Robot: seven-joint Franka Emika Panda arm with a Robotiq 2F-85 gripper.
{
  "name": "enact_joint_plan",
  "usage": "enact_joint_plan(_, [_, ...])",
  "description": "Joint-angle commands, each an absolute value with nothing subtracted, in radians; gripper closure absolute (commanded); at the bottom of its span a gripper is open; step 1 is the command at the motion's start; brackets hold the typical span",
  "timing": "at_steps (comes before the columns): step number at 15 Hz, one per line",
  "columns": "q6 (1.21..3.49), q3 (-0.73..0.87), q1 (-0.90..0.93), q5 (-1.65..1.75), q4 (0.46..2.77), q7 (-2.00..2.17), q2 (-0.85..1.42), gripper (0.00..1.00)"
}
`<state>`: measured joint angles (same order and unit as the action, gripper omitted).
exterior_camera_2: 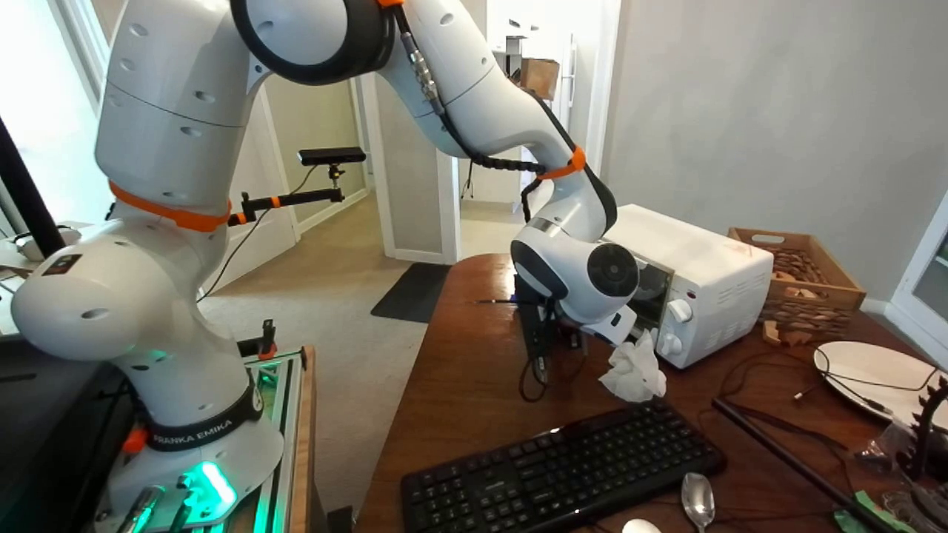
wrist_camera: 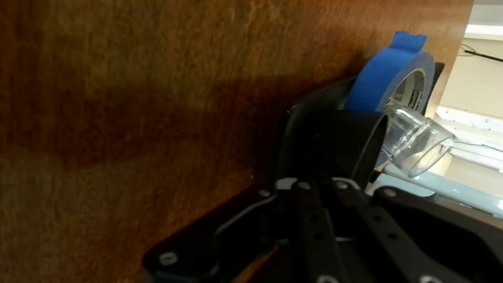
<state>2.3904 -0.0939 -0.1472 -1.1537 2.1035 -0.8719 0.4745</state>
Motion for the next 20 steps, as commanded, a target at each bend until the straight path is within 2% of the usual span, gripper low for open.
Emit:
enact_joint_plan(1, [2.358,-0.077,-0.121,-1.155,2.059,-0.893,0.508,0.79])
enact_joint_plan(3, [2.354,-0.077,-0.118,-1.156,2.052,-0.896,0.514,0.65])
enact_joint_plan(4, [2.356,-0.077,-0.118,-1.163,2.054,-0.9,0.514,0.64])
enact_joint_plan(5, [2.357,-0.076,-0.119,-1.165,2.055,-0.9,0.515,0.67])
enact_joint_plan(7, [2.356,-0.076,-0.121,-1.168,2.058,-0.9,0.517,0.89])
enact_joint_plan(8, [2.357,-0.076,-0.122,-1.171,2.059,-0.901,0.518,0.97])
enact_joint_plan(9, [2.358,-0.075,-0.122,-1.171,2.062,-0.9,0.518,1.0])
enact_joint_plan(20, [2.36,-0.058,-0.122,-1.162,2.08,-0.887,0.509,1.0])
